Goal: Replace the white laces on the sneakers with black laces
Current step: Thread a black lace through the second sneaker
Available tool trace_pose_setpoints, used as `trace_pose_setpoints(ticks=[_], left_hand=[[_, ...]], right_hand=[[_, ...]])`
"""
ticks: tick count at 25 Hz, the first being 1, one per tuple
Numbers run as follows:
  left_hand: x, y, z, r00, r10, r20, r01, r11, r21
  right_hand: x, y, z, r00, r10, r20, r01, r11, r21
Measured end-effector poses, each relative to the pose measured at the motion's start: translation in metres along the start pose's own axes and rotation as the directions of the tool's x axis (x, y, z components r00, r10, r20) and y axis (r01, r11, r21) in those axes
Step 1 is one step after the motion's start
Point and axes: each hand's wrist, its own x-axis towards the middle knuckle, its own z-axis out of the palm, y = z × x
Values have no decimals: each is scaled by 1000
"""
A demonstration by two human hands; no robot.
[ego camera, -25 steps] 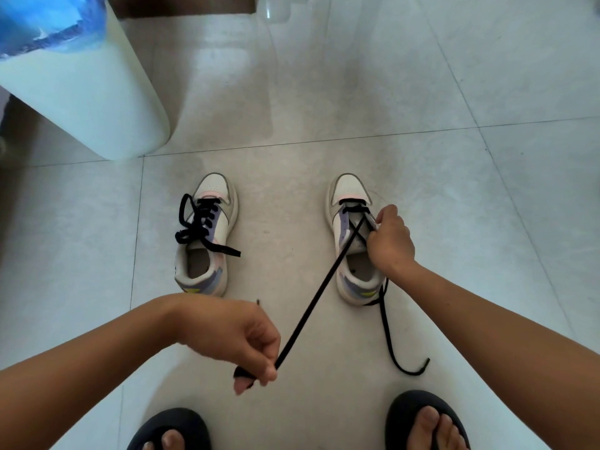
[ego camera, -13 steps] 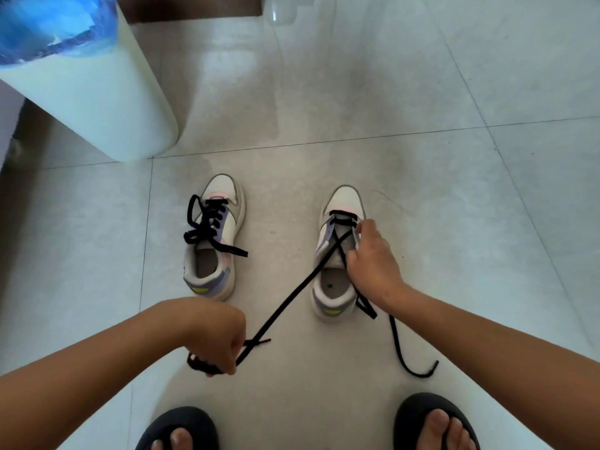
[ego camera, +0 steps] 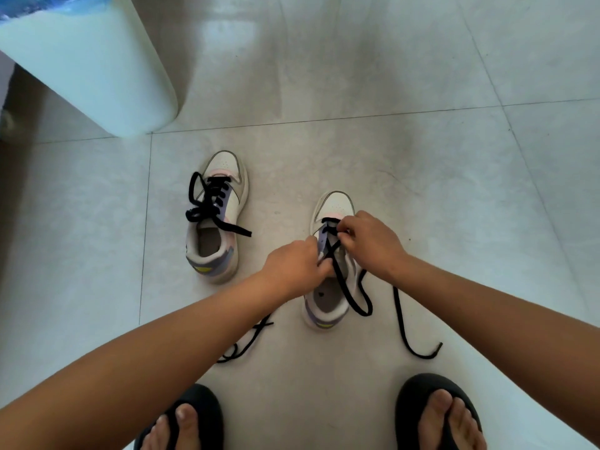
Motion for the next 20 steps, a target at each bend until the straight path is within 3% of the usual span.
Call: trace_pose_setpoints(ticks=[2,7,12,15,17,20], left_hand=[[1,0,4,1000,-3,-21,3,1000,24],[0,3,6,999,-48,-16,48,999,-8],[-1,3,5,988,-150,22,151,967,-207],[1,7,4,988,-152,10,152,975,-164],[1,10,4,994,-105,0,105,993,-50],[-2,11,2,1000,-3,21,1,994,107]], right_hand=[[9,-1,1,999,9,41,-9,1000,3],[20,0,7,988,141,65,-152,962,227],[19,3,-3,989,87,116,-124,919,374],[23,5,1,997,6,74,-15,994,110],[22,3,6,990,-133,-56,129,989,-78],[14,5,21,897,-371,-240,342,927,-154]])
